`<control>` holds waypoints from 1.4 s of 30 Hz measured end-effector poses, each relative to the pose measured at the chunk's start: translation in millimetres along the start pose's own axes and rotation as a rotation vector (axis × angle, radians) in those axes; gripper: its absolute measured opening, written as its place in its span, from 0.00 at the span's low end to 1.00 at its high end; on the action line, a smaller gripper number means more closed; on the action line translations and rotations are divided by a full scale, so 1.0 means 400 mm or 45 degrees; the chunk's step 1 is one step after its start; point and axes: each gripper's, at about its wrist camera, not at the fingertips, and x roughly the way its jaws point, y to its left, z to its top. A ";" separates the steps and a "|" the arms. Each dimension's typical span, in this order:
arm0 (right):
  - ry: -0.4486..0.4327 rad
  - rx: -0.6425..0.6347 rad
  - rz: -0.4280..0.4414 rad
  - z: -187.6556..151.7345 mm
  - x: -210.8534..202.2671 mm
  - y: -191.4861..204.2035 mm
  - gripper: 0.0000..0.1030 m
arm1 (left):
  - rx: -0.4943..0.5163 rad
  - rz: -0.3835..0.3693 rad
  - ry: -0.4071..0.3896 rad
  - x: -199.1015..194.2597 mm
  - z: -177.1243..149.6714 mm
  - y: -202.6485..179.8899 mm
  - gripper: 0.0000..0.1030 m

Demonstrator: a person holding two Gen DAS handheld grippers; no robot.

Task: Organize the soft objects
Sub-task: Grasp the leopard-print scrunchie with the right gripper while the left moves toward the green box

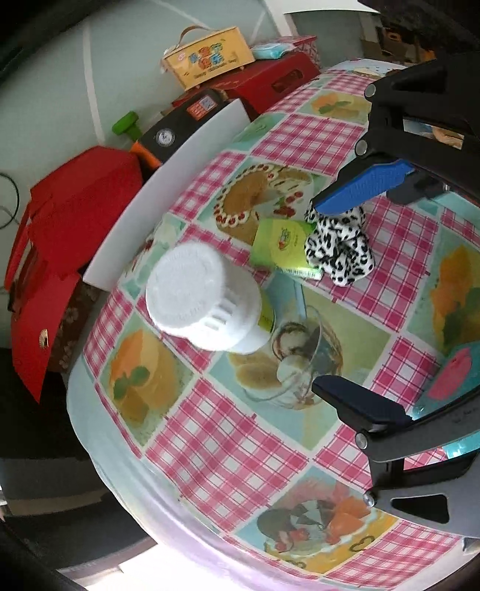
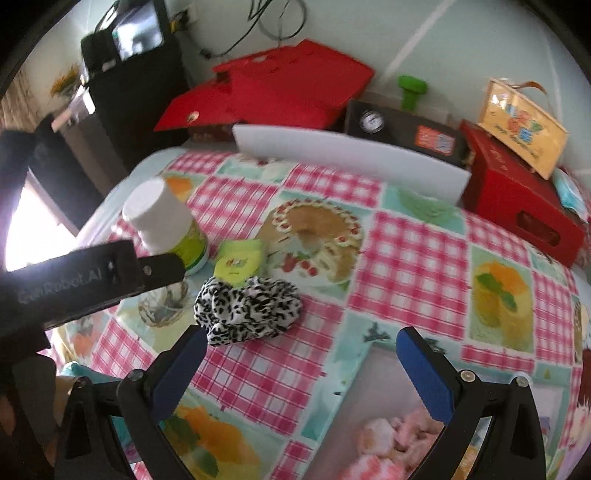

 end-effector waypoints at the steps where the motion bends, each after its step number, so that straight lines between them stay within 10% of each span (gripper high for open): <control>1: 0.008 -0.005 0.006 0.001 0.008 0.004 1.00 | -0.009 0.004 -0.005 0.000 0.002 0.004 0.86; 19: 0.119 -0.062 0.011 0.028 0.117 0.062 1.00 | -0.139 -0.010 0.030 0.019 0.012 0.064 0.86; 42: 0.047 0.078 0.172 0.011 0.091 0.036 0.39 | -0.089 -0.073 0.049 0.030 0.010 0.040 0.86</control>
